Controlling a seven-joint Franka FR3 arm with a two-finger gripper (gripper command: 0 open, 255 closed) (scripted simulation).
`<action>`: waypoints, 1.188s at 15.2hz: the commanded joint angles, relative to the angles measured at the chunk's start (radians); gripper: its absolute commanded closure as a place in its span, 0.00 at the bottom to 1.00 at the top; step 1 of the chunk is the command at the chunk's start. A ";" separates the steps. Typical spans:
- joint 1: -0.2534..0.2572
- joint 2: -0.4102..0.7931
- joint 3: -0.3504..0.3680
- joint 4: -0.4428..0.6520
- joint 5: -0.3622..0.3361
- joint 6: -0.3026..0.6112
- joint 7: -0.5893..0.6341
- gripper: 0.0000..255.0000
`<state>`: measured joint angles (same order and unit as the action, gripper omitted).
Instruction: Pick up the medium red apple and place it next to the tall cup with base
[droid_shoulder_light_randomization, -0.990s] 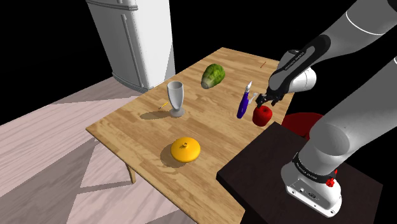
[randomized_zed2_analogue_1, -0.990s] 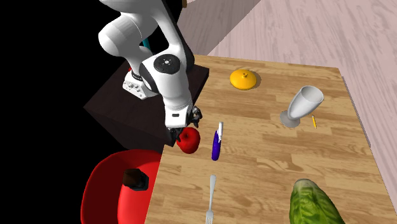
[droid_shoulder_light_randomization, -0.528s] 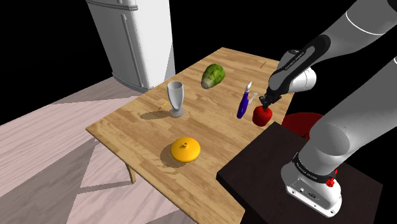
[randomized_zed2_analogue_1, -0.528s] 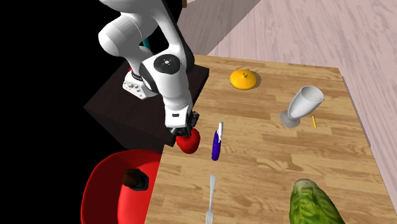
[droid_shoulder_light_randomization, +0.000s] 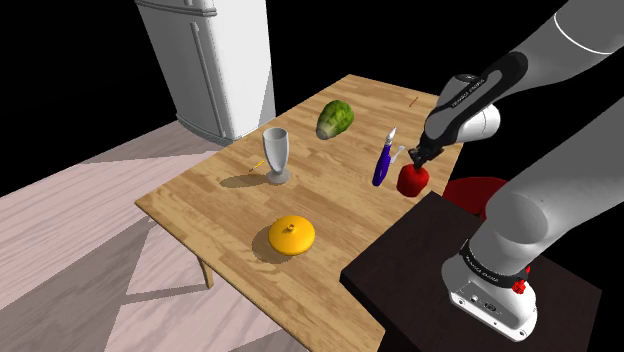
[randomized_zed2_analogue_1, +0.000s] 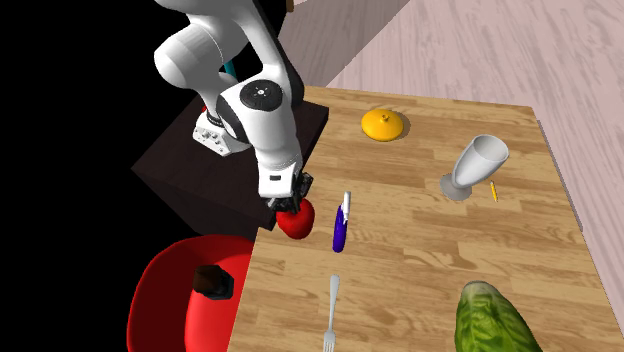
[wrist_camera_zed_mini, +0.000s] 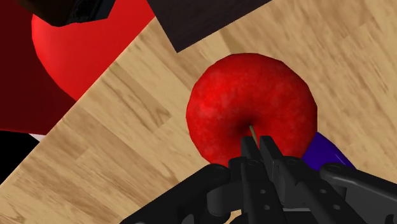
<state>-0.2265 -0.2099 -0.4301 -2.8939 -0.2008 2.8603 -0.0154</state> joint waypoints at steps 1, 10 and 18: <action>-0.013 -0.037 0.010 0.005 -0.016 -0.042 0.011 1.00; -0.046 -0.198 0.049 0.033 -0.047 -0.230 0.037 1.00; -0.054 -0.311 0.076 0.077 -0.044 -0.386 0.043 1.00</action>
<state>-0.2786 -0.5066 -0.3568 -2.8214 -0.2445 2.4937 0.0278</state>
